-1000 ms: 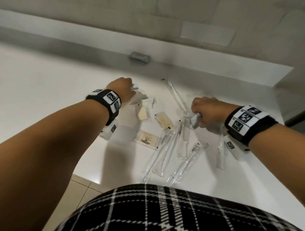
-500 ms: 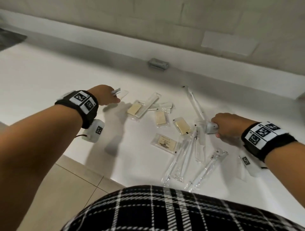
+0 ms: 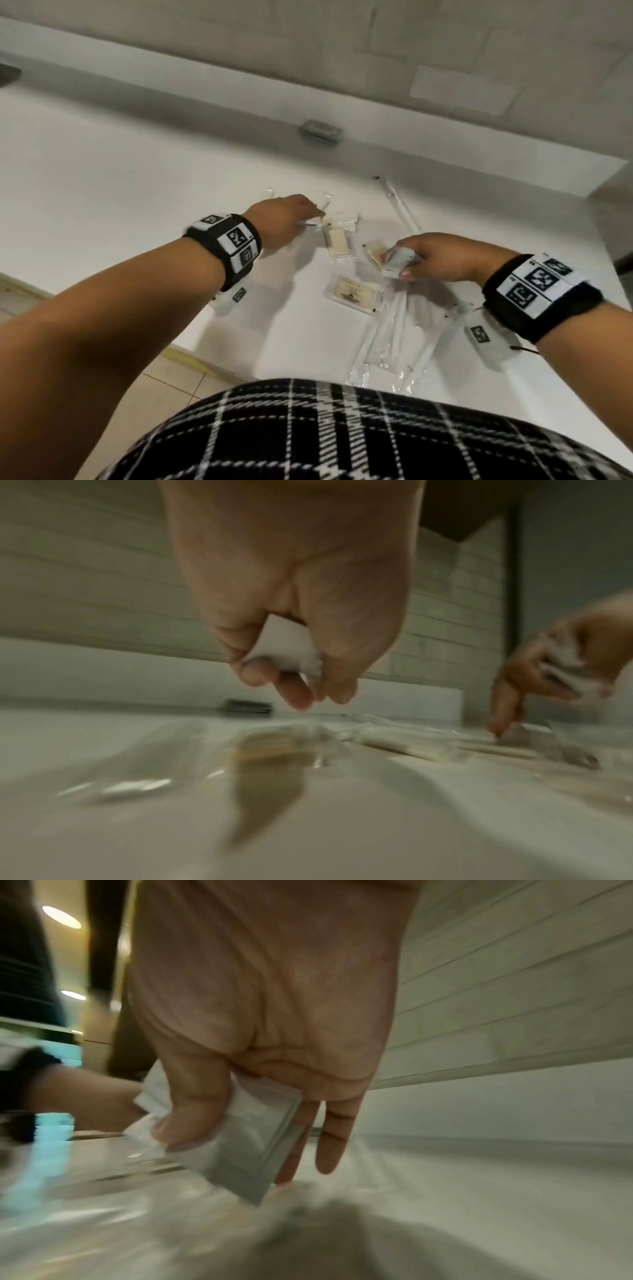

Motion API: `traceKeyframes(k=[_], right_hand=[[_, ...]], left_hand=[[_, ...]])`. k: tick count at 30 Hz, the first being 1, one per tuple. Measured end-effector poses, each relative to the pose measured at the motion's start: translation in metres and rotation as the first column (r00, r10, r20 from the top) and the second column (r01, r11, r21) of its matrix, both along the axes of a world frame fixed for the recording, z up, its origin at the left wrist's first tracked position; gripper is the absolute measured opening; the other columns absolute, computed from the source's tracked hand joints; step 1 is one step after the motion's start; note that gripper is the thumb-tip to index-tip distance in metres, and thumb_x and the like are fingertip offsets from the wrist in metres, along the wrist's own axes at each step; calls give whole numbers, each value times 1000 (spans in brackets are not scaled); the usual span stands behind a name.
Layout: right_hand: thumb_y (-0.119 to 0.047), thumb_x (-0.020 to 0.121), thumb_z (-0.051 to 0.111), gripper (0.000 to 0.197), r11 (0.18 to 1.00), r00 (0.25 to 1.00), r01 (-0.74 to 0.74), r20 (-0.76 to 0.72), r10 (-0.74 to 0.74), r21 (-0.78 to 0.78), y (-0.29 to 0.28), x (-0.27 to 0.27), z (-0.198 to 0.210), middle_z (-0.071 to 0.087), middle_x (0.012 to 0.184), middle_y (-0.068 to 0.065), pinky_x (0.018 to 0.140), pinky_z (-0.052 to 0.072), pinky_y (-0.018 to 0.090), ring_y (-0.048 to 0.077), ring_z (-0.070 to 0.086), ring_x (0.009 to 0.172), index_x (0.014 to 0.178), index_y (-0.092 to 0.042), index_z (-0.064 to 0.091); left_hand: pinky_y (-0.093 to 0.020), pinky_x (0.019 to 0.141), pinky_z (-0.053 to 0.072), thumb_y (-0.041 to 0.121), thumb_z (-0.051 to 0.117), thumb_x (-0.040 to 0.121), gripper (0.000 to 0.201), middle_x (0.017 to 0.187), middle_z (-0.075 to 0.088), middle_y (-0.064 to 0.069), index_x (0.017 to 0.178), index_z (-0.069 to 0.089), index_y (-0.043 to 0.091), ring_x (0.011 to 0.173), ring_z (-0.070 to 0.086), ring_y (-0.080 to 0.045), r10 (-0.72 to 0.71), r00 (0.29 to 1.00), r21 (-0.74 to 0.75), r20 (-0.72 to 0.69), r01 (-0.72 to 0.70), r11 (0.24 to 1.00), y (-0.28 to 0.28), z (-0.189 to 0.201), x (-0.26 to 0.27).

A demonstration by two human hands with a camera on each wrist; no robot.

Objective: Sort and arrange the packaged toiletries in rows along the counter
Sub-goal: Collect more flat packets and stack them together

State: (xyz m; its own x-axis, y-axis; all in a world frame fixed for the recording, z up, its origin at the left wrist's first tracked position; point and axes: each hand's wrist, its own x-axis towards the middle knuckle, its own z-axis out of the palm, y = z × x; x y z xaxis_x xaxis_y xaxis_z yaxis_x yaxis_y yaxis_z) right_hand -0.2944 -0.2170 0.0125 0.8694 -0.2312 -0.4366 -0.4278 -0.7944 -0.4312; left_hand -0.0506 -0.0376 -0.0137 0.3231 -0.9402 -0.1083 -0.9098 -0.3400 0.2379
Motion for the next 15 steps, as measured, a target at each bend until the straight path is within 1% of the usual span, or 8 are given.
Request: traceKeyframes(k=[2,4,6,7,10,11,13,15], right_hand=[[-28,85,67,28,999,996,-44,-85,41,-33,22,12,-5,68,109,-13,94,50,37,12,64,101,112,-31,65],[-28,85,65,31,985,991,-17,-135,-7,-173,25,16,-8,66,112,-9,94,49,39,16,61,103,116,-29,63],[-30,85,64,25,952,988,34,-132,-78,-305,14,12,-7,65,110,-4,90,48,39,19,59,100,110,-26,62],[-31,85,63,21,933,985,81,-115,-129,-349,7,6,-7,64,108,-3,86,48,36,20,58,98,104,-24,61],[-30,84,62,12,893,972,223,17,-235,-392,-4,-12,0,63,97,0,78,47,35,22,58,90,87,-20,57],[-30,84,63,14,895,971,237,50,-236,-377,-4,-17,2,63,94,1,79,48,36,24,58,90,87,-17,57],[-27,84,67,18,953,976,219,26,-218,-210,4,-22,4,66,96,2,84,49,39,23,61,93,95,-15,62],[-26,84,69,30,986,983,158,-85,-163,-61,18,-23,0,66,112,-4,95,48,40,18,60,104,112,-22,64]], left_hand=[[-30,112,26,22,45,99,50,156,31,2,147,34,27,140,33,-18,-68,997,138,22,65,988,-17,-3,-3],[-34,111,31,21,45,97,46,151,38,-4,143,40,22,136,39,-23,-78,992,250,99,51,967,-23,-5,9],[-39,103,42,22,48,92,38,135,52,-9,130,54,20,124,50,-27,-64,981,280,182,10,960,-18,-2,25],[-39,97,47,22,48,90,33,127,57,-9,121,59,19,117,54,-27,-44,978,272,206,-14,962,-15,-1,32],[-36,86,50,29,45,93,28,119,58,-9,108,65,16,108,58,-26,1,970,191,245,-49,980,-12,-2,43],[-37,86,50,34,46,93,29,120,58,-7,107,64,16,106,58,-27,34,977,127,209,-62,990,-13,-4,42],[-39,91,48,44,51,90,36,124,56,-4,113,62,19,110,57,-27,61,992,63,112,-68,996,-19,-11,36],[-37,91,47,44,58,85,43,126,55,-6,120,56,19,111,56,-27,38,997,93,67,-44,995,-29,-20,25]])
